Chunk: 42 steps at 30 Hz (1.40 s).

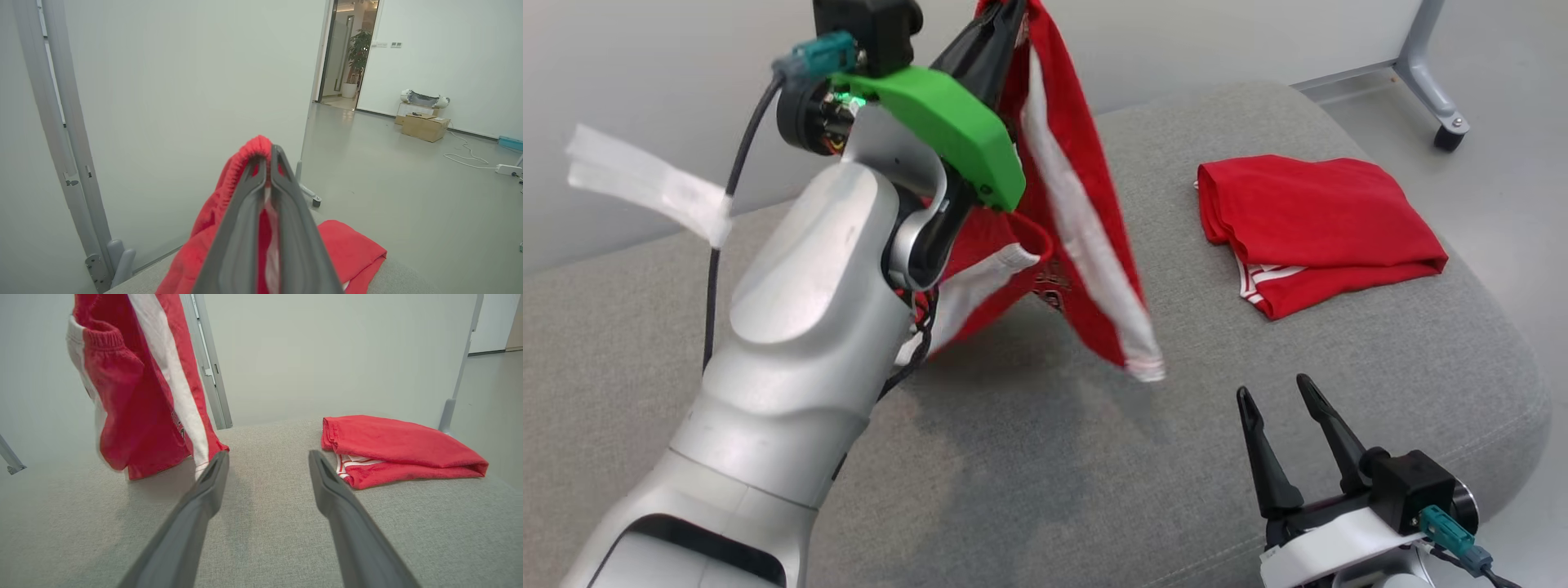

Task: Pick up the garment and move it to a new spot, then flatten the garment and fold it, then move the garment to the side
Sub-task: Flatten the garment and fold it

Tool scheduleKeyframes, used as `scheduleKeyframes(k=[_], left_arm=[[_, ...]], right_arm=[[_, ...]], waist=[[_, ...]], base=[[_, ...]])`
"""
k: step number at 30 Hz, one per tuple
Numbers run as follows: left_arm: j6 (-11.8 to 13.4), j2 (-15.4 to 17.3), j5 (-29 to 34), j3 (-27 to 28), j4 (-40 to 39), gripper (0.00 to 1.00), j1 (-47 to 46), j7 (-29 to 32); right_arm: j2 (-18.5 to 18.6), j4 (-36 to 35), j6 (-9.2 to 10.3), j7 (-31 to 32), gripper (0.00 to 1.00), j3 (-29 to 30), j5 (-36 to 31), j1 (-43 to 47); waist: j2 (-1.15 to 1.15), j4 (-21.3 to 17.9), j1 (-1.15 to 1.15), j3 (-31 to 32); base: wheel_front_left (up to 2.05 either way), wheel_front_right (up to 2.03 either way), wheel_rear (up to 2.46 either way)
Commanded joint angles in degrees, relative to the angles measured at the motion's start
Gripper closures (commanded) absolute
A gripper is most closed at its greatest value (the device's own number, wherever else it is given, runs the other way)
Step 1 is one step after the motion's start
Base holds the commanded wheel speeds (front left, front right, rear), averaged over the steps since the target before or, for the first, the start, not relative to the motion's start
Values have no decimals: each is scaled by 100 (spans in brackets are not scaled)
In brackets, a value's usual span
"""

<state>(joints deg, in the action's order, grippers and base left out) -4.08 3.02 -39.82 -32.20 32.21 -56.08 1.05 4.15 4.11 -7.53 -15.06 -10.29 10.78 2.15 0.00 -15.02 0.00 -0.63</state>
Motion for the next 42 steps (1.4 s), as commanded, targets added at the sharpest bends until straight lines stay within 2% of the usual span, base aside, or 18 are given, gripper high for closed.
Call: scheduleKeyframes(k=[1,4,11,17,26,27,28,33,37,39,42], left_arm=[[113,42,-38,-3,14,100,-26,147],[343,216,-86,38,45,100,80,545],[446,586,-603,94,439,100,1418,1203],[328,997,-1065,307,713,100,2228,1627],[201,1379,-1417,560,907,100,2286,1986],[177,1373,-1483,601,919,30,2279,1975],[157,1363,-1540,652,924,0,2278,1954],[74,1452,-1573,857,778,0,2338,1508],[-31,1547,-1455,1001,393,0,2639,751],[37,1604,-1281,1044,137,0,2854,180],[278,1619,-859,1031,-233,0,3283,-713]], right_arm=[[-11,-15,9,-17,0,9,20,77],[-18,-34,9,-17,0,19,19,99],[-50,-78,9,-17,0,78,33,177],[-55,-79,9,-17,0,66,24,183],[-32,-44,9,-17,0,-39,26,89],[-28,-41,9,-17,0,-50,28,77],[-21,-41,9,-16,0,-55,31,69],[6,-31,9,-16,0,-83,45,87],[23,-8,9,-16,0,-85,95,136],[36,29,9,-17,0,-76,120,136],[35,155,9,-16,0,-17,269,71]], waist=[[0,-108,0,124],[0,-137,0,153],[0,-94,0,119],[0,109,0,60],[0,388,0,51],[0,407,0,53],[0,425,0,57],[0,480,0,90],[0,552,0,129],[0,610,0,135],[0,737,0,122]], base=[[0,0,0],[0,0,0],[0,0,0],[0,0,0],[0,0,0],[0,0,0],[0,0,0],[0,0,0],[0,0,0],[0,0,0],[0,0,0]])
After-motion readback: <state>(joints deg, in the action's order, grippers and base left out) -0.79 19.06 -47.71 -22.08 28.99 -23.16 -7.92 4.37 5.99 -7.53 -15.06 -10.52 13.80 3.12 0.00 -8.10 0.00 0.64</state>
